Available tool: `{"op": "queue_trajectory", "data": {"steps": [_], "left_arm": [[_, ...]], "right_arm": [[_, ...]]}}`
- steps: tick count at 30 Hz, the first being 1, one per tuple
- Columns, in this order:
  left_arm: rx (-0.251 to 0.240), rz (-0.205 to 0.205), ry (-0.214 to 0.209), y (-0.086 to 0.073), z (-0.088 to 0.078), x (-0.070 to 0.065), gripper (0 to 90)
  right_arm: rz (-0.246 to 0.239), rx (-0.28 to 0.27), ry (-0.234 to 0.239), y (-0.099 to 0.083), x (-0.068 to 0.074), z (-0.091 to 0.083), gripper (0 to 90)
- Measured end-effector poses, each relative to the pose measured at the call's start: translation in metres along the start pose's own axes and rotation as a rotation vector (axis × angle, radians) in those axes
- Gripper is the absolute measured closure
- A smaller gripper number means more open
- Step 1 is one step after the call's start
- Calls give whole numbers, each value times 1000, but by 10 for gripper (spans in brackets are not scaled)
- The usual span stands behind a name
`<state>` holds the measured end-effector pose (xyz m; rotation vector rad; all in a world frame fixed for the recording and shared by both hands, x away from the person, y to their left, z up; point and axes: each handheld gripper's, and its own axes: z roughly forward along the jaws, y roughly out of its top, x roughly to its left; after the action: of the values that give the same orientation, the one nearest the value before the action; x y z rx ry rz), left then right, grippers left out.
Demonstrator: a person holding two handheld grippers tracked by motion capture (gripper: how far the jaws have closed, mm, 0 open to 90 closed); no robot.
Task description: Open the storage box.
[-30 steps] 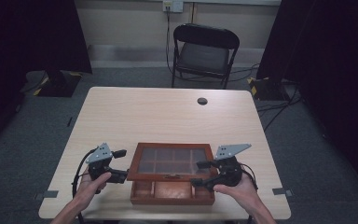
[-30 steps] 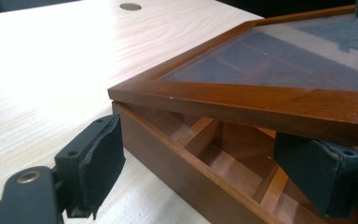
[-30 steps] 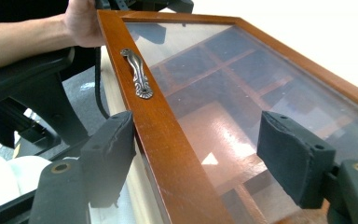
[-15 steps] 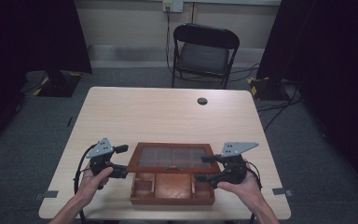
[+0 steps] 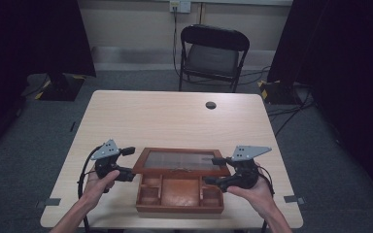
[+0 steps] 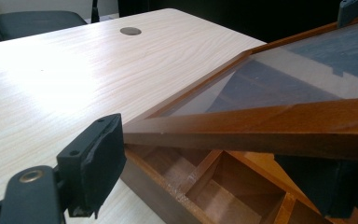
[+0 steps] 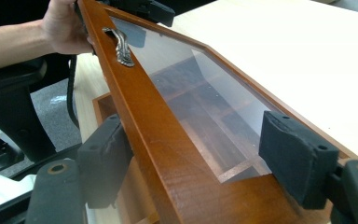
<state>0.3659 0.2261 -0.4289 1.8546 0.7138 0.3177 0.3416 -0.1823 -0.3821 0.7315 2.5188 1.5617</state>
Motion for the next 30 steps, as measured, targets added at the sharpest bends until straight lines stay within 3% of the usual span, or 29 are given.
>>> {"op": "queue_trajectory", "data": {"steps": [4,9,19,30], "left_arm": [[-11,2,0,2,1,0,167],[-15,-17,-3,4,2,1,177],[-13,7,-11,13,12,2,249],[-55,-6,-19,22,14,5,263]], "right_arm": [[1,-17,-29,-1,-2,-3,267],[4,-19,-29,2,-6,-4,281],[37,-46,-39,5,-23,-3,311],[59,-101,-65,9,-35,-1,413]]}}
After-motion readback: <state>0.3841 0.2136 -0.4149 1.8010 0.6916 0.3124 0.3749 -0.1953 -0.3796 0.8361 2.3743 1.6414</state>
